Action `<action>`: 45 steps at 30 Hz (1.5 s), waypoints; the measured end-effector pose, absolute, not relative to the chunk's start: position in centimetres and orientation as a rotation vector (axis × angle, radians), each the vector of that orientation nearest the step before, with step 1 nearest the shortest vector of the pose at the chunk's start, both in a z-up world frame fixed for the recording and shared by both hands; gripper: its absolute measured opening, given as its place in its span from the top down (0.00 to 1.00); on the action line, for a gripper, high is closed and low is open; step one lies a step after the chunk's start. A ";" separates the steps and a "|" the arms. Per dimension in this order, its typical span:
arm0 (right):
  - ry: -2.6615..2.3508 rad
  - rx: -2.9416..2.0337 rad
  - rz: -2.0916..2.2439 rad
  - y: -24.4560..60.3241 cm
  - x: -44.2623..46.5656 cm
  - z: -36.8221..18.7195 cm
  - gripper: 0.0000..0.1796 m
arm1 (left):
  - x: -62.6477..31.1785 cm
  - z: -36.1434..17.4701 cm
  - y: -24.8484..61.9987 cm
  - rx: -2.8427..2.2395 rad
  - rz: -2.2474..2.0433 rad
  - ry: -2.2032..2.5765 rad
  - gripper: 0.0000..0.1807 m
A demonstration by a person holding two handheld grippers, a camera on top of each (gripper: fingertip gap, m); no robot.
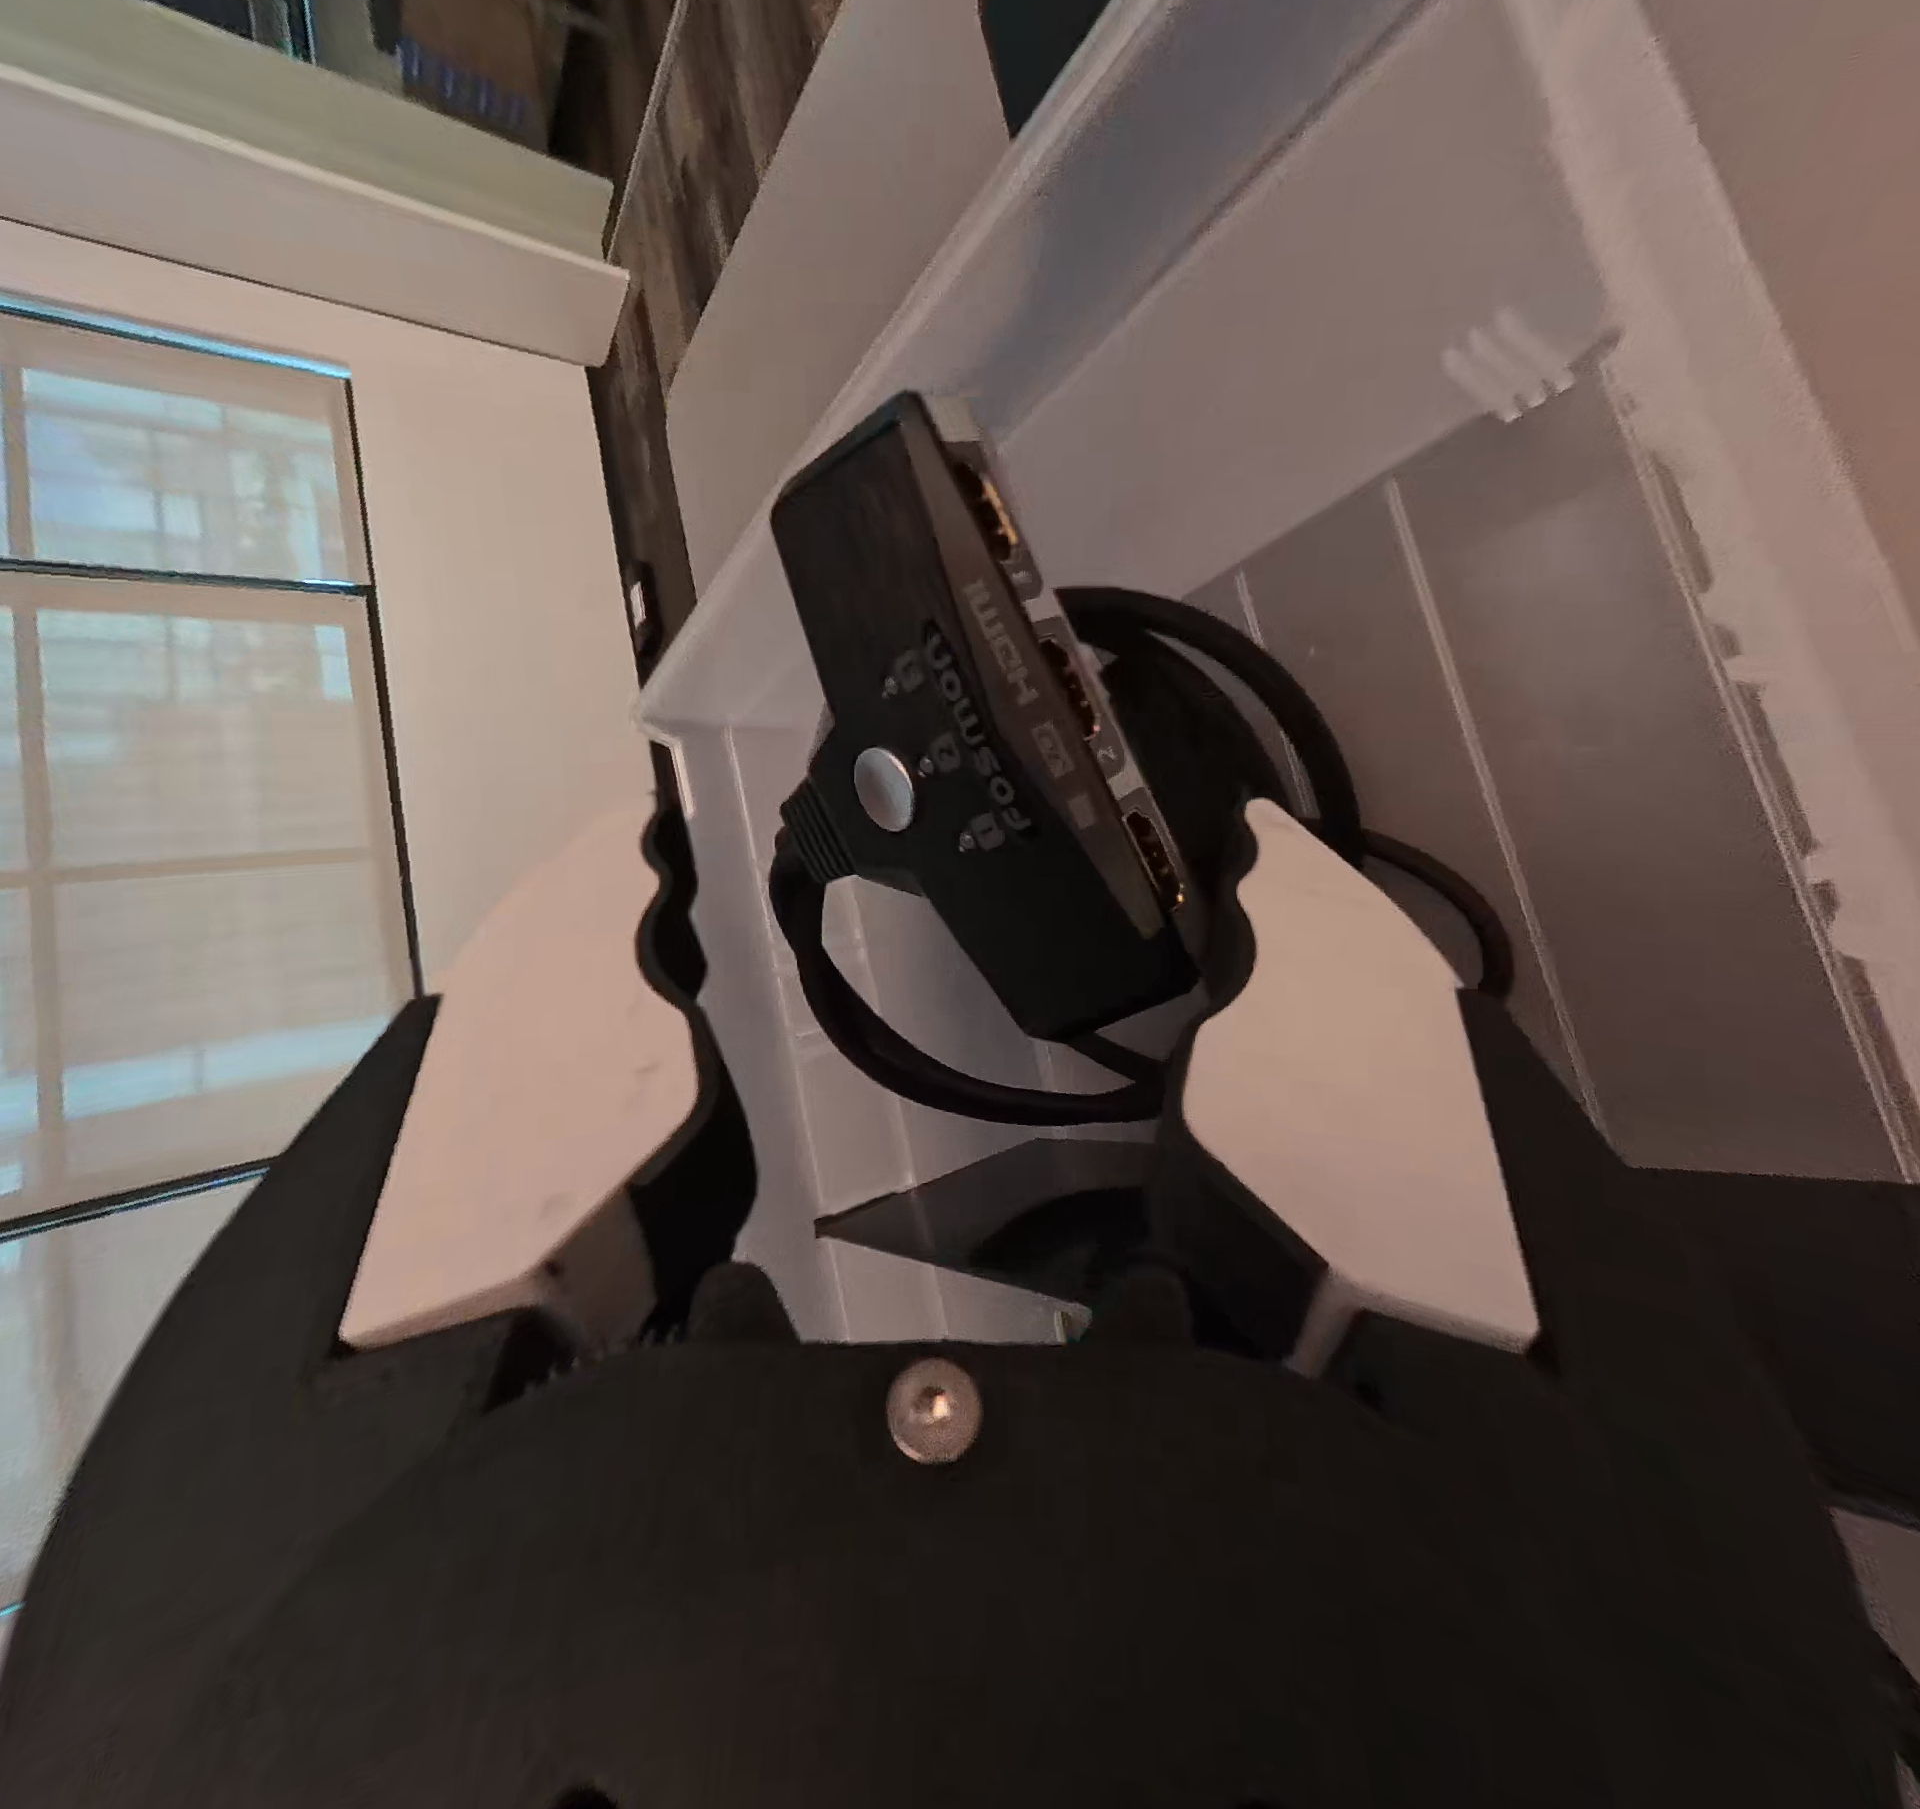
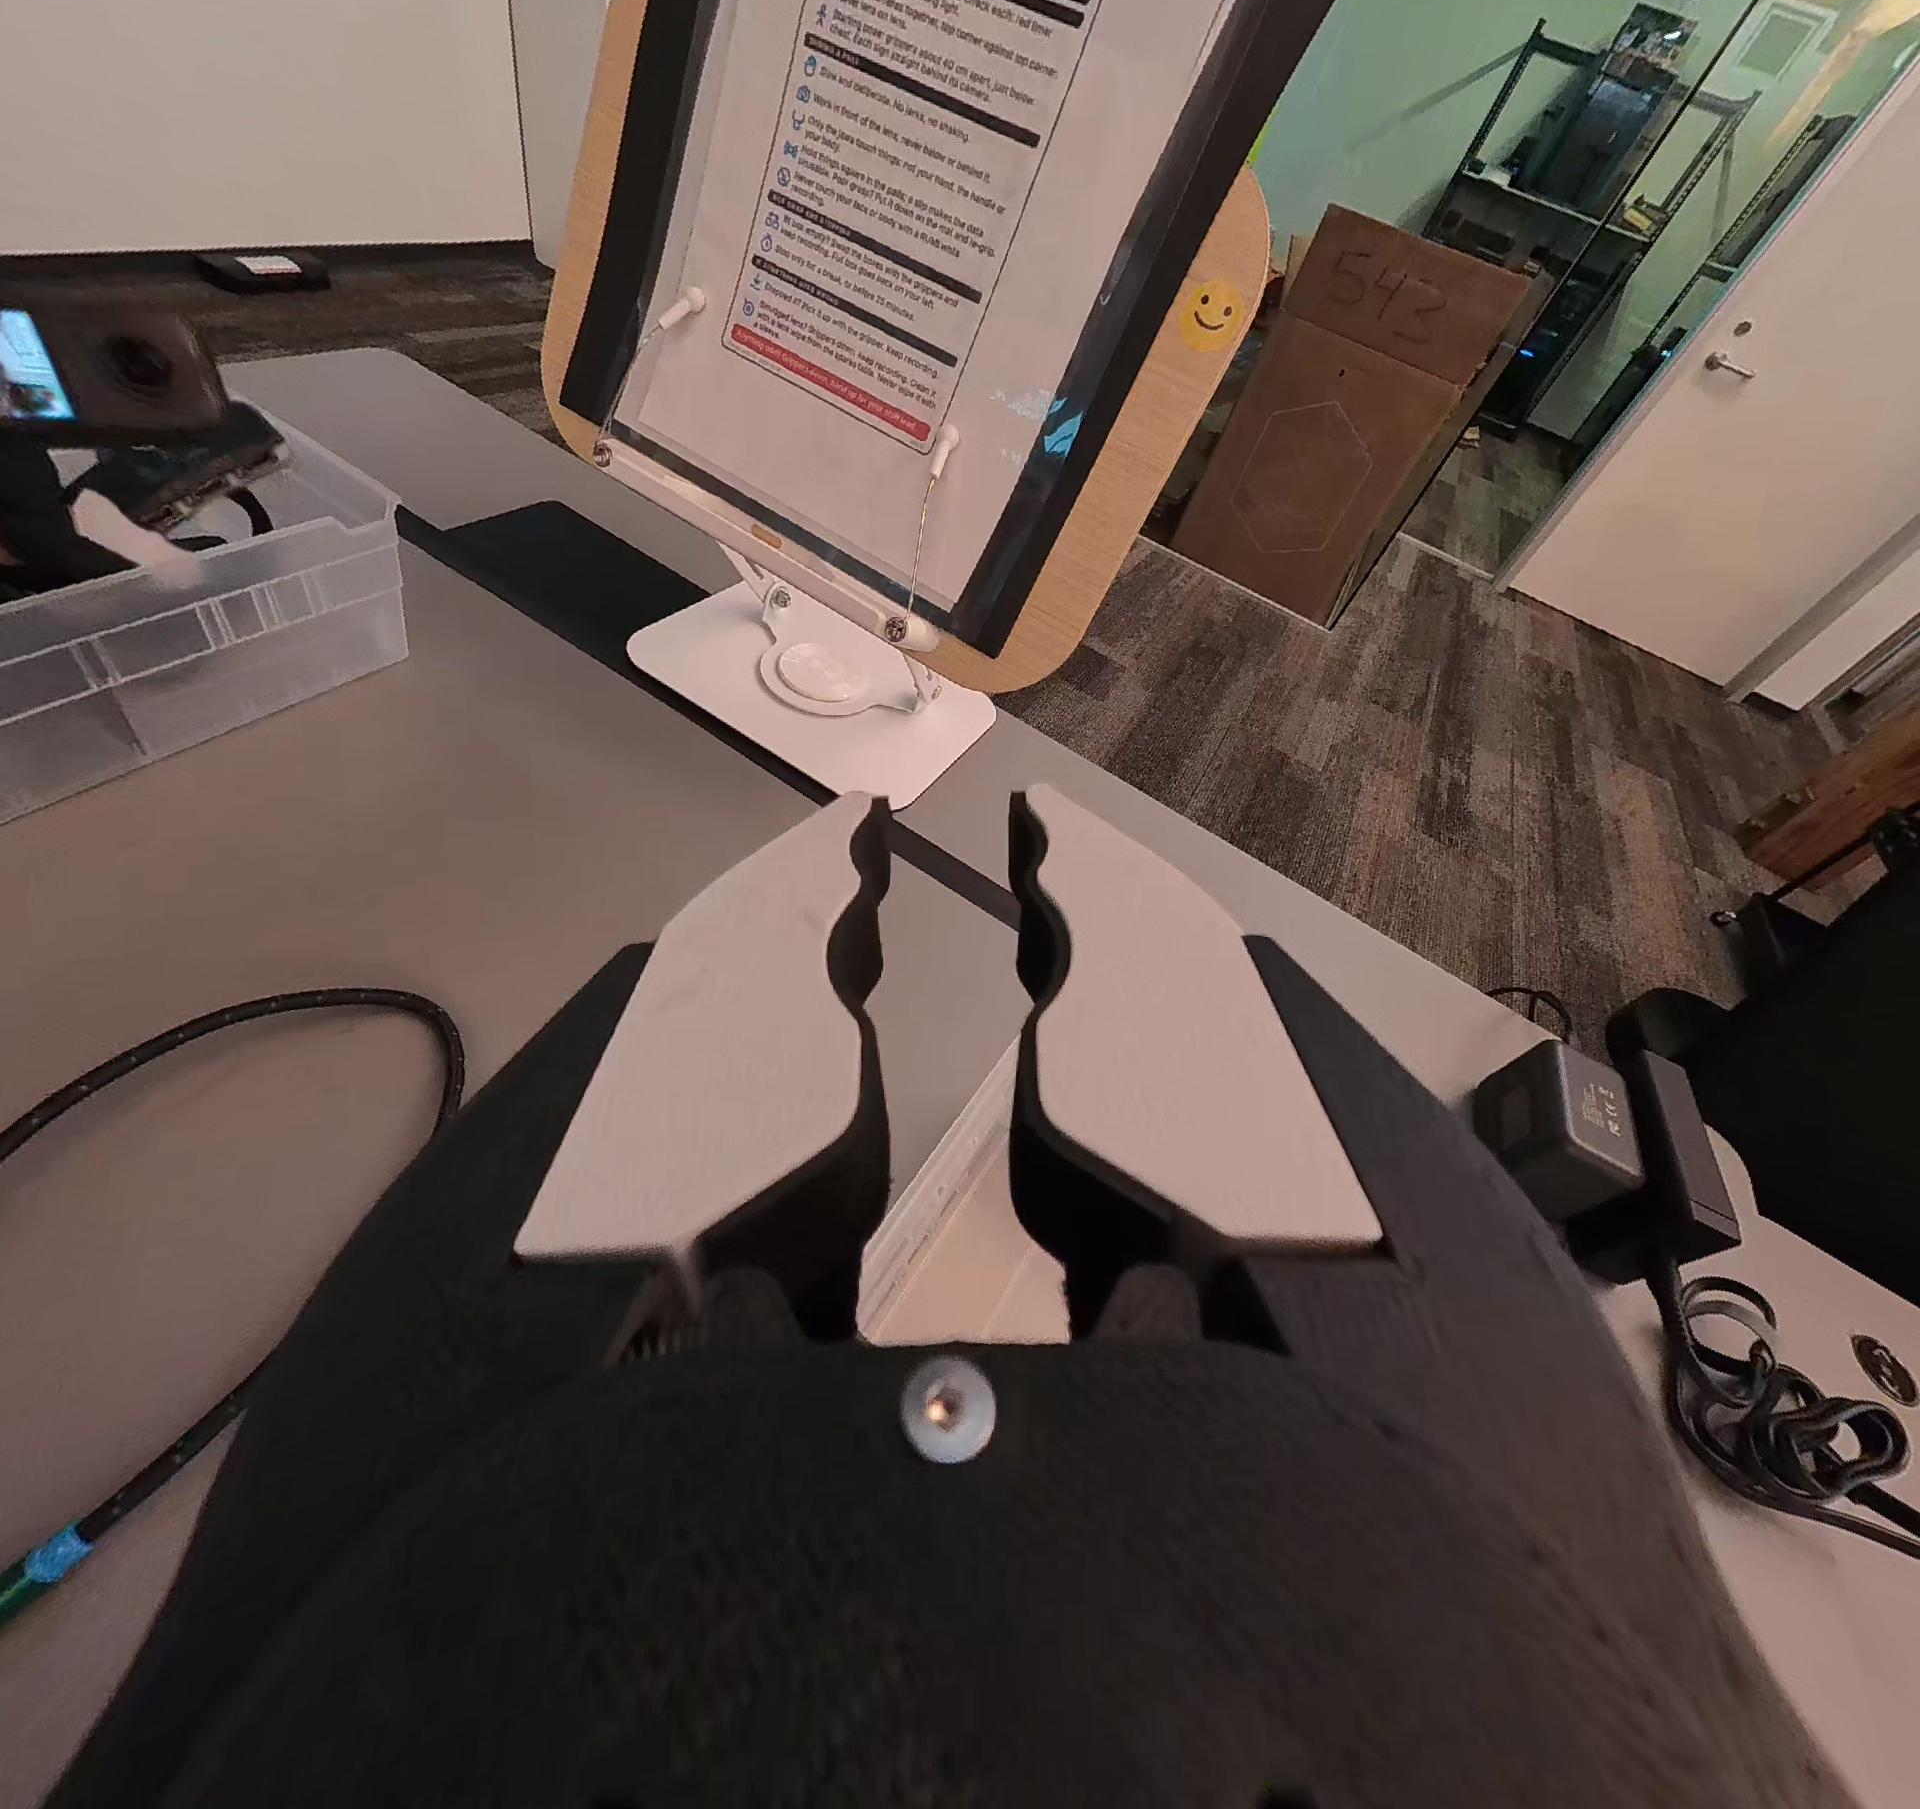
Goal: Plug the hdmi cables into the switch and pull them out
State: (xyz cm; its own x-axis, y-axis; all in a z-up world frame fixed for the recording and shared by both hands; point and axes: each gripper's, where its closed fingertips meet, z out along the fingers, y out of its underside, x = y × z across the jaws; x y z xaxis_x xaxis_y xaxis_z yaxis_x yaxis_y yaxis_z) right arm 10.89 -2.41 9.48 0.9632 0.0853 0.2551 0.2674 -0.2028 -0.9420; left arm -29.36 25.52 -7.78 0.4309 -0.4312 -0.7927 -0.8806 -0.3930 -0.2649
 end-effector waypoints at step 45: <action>-0.346 -1.851 -0.237 -1.7 9.7 7.7 0.88 | -23.4 18.4 6.0 -1.211 -0.173 0.930 0.89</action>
